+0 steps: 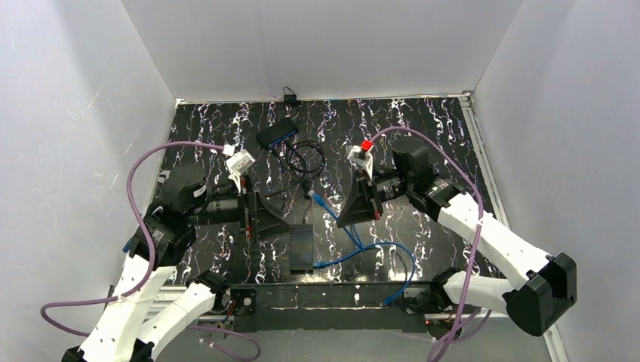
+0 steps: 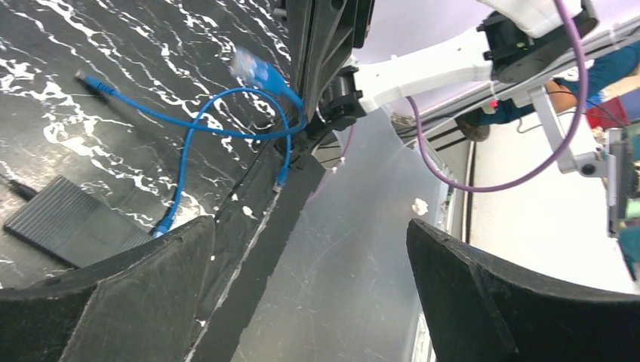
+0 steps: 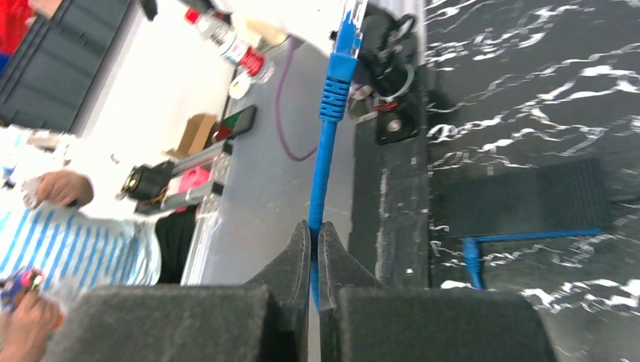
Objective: Insert the plug into the switch port
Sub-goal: Pick up the connector from the center of the board.
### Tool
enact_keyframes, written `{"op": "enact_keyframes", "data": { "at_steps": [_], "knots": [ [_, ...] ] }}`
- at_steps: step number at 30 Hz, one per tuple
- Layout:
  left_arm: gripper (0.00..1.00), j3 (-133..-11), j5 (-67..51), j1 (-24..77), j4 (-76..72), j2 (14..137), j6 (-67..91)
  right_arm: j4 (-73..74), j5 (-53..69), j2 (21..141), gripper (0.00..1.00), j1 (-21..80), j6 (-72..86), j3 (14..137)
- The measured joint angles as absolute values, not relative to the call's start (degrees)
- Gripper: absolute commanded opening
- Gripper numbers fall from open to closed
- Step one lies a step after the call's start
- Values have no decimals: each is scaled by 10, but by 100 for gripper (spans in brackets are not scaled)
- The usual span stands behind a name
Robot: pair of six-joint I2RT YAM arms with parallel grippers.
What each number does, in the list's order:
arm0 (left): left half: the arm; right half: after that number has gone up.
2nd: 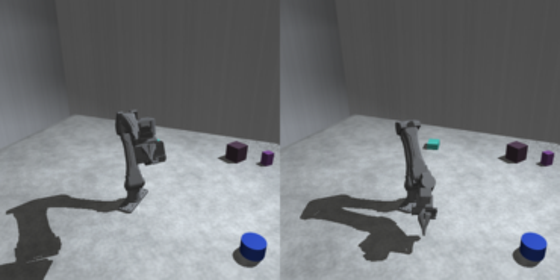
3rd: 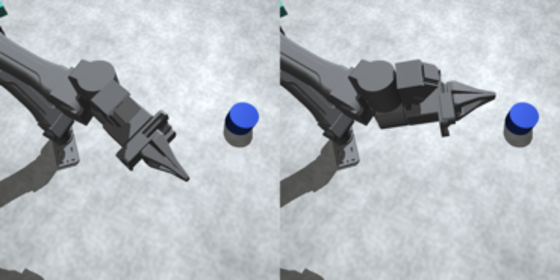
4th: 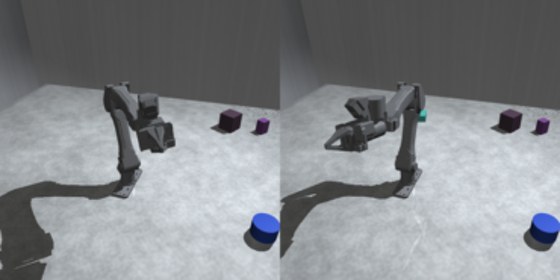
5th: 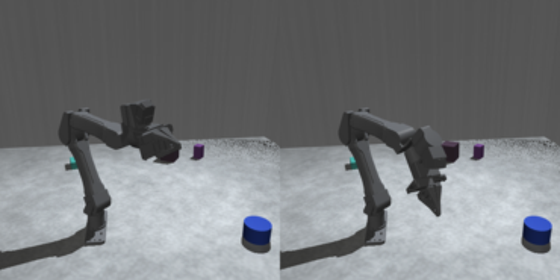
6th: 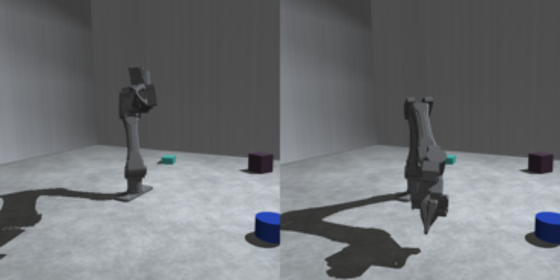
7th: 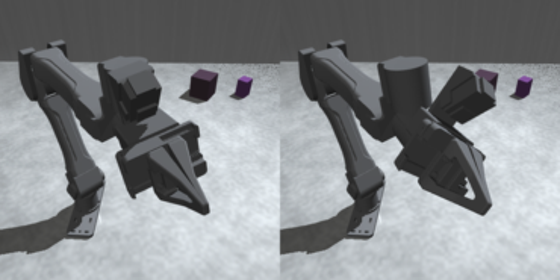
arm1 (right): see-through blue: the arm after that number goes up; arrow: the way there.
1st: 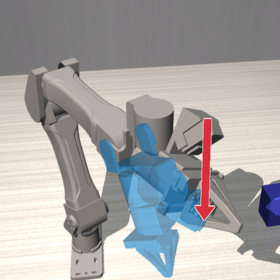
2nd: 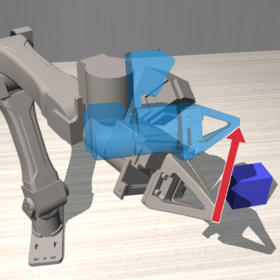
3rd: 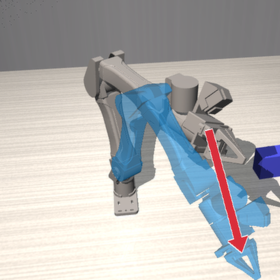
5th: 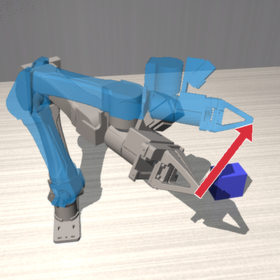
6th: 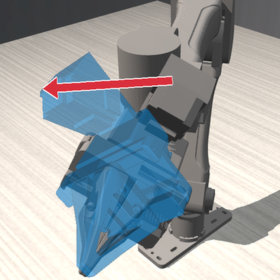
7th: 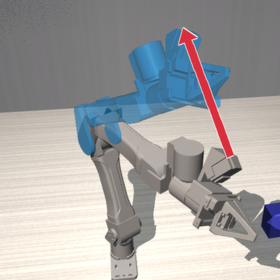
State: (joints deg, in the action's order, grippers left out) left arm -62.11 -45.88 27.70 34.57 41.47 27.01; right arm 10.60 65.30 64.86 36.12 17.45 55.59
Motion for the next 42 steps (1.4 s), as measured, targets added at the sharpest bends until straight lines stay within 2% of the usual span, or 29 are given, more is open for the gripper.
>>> {"op": "enact_keyframes", "data": {
  "at_steps": [9,21,27,42],
  "knots": [
    [97,-606,-539,277,278,413,323,102,726,670,1,423,169,559],
    [68,-581,-596,277,243,422,353,100,753,712,1,464,167,593],
    [64,-578,-600,277,241,429,354,97,755,727,1,478,167,605],
    [42,-577,-600,277,245,429,348,98,763,734,1,489,163,608]
  ]
}}
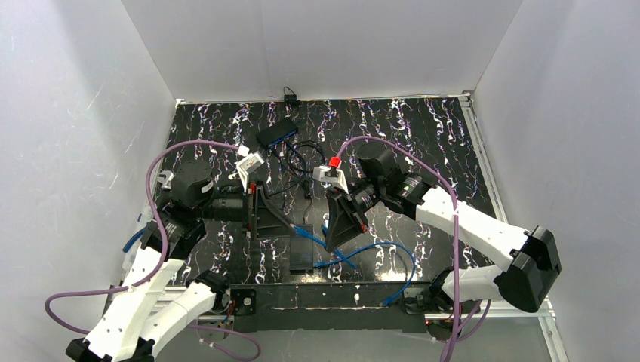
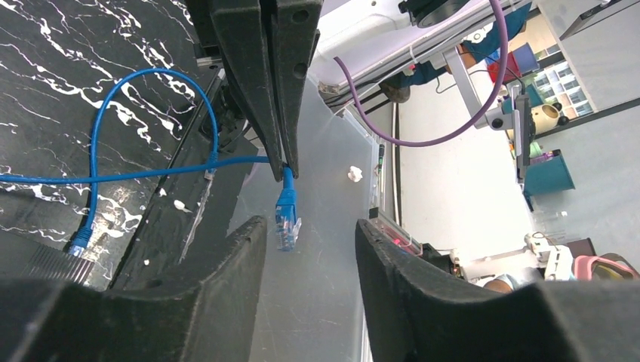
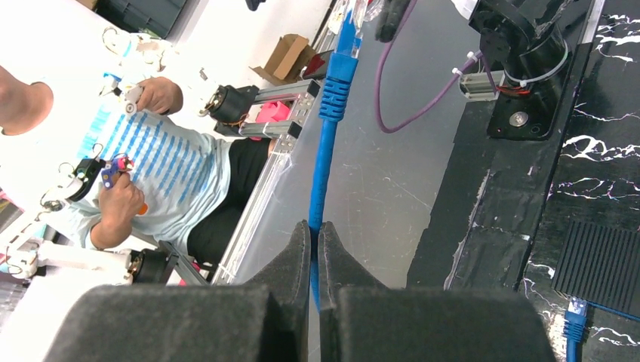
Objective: Insert the plug into the switch port
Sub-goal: Pick up the connector from the center of the board.
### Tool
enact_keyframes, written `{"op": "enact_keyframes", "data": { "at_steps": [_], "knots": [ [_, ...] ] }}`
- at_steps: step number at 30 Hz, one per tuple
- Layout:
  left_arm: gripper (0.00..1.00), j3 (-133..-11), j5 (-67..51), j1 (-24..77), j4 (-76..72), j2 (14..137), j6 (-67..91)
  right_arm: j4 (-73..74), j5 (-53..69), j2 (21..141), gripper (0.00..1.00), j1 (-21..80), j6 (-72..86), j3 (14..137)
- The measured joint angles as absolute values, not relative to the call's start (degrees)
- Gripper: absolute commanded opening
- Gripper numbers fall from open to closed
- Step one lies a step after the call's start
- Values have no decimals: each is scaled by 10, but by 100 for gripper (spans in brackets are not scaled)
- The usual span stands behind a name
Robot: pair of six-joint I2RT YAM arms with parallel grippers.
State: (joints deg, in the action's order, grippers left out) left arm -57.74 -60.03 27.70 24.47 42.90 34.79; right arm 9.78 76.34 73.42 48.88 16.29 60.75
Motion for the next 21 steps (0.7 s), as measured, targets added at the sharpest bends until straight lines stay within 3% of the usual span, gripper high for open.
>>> {"op": "enact_keyframes", "data": {
  "at_steps": [9,14,19,21],
  "knots": [
    [27,-577,-600,277,255,429,341,102,763,737,1,490,161,608],
    [1,-577,-600,277,260,429,335,102,765,737,1,491,161,608],
    [0,-577,-598,276,262,430,334,104,767,737,1,491,155,608],
    [0,-577,-597,276,262,431,332,109,767,737,9,492,147,608]
  ]
}}
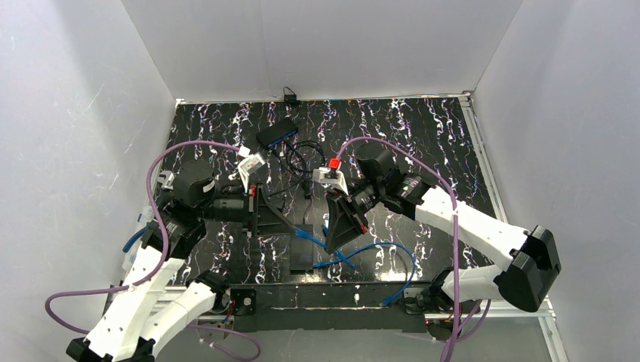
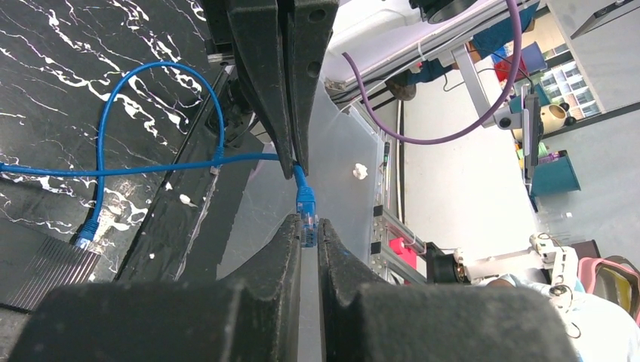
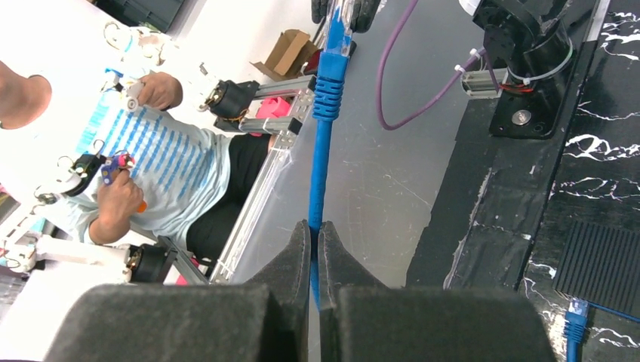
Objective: Insert the plug into the switch port
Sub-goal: Pick up the connector from the center of the board.
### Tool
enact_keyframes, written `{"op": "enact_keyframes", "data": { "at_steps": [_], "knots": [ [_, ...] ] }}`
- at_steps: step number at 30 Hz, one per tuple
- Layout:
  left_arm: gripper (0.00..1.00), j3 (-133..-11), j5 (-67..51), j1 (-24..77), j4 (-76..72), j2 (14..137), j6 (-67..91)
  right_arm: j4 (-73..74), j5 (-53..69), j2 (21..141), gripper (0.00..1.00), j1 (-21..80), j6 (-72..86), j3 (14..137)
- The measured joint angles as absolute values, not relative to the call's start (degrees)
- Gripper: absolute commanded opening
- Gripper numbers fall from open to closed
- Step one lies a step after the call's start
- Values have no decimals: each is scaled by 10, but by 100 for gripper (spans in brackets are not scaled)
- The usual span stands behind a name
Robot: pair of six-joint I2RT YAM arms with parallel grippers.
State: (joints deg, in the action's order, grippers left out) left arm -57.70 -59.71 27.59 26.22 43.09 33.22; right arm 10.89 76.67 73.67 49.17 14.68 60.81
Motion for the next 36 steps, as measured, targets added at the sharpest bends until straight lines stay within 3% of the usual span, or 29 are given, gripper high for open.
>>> {"op": "enact_keyframes", "data": {
  "at_steps": [2,4,12,19,24,36],
  "knots": [
    [0,-576,-595,276,262,431,332,130,763,737,22,491,132,614],
    [0,-575,-593,276,262,432,333,163,752,737,29,492,110,627],
    [0,-570,-559,276,260,432,353,281,629,727,44,492,32,699],
    [0,-558,-503,276,256,428,398,232,489,623,54,493,22,667],
    [0,-545,-470,276,257,428,438,151,416,546,56,506,3,611],
    [0,-521,-417,276,253,426,528,66,275,564,52,600,-118,579]
  ]
}}
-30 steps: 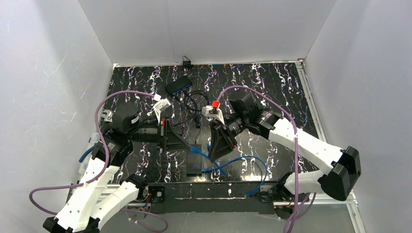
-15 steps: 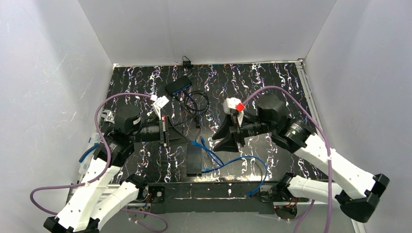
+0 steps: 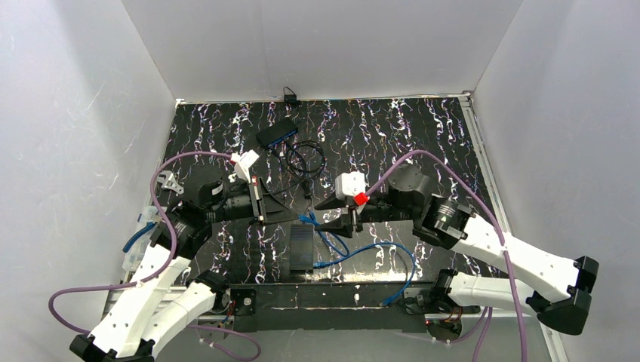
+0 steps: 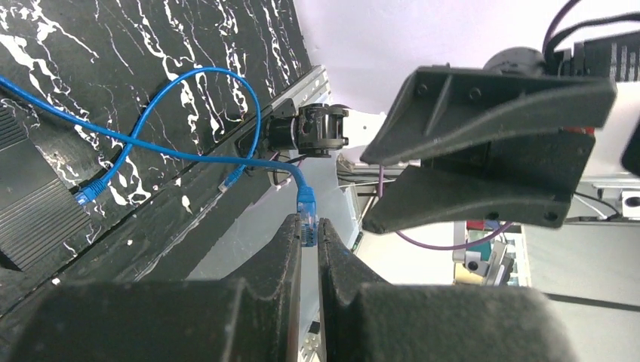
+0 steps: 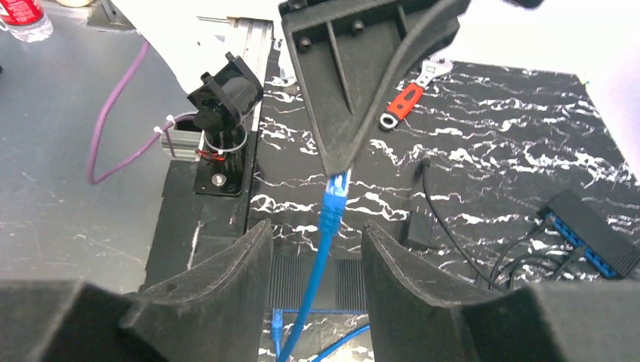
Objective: Insert the plug into the switch port
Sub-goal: Pick up the connector from the center of the board.
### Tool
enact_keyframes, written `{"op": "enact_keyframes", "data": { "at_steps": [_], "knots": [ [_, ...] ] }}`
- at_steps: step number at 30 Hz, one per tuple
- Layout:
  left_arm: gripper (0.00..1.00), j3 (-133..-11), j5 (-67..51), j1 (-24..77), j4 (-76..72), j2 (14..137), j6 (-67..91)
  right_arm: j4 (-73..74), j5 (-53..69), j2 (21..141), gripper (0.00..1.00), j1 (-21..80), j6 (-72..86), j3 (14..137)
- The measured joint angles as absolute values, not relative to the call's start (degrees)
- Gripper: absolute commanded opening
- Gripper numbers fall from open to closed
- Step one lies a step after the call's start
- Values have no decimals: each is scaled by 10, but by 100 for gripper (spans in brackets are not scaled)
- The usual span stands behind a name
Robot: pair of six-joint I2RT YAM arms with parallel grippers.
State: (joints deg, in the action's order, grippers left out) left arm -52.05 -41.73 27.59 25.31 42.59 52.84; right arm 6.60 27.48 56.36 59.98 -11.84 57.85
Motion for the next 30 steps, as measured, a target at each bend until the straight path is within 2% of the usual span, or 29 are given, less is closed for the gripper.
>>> {"op": "enact_keyframes", "data": {
  "at_steps": [19,25,30],
  "knots": [
    [0,-510,-391,276,258,410,566,40,162,616,46,665,-189,578],
    [0,-510,-390,276,258,410,566,39,149,621,41,666,-195,578],
    [0,-510,-390,276,258,410,566,39,145,624,32,667,-197,578]
  ]
}}
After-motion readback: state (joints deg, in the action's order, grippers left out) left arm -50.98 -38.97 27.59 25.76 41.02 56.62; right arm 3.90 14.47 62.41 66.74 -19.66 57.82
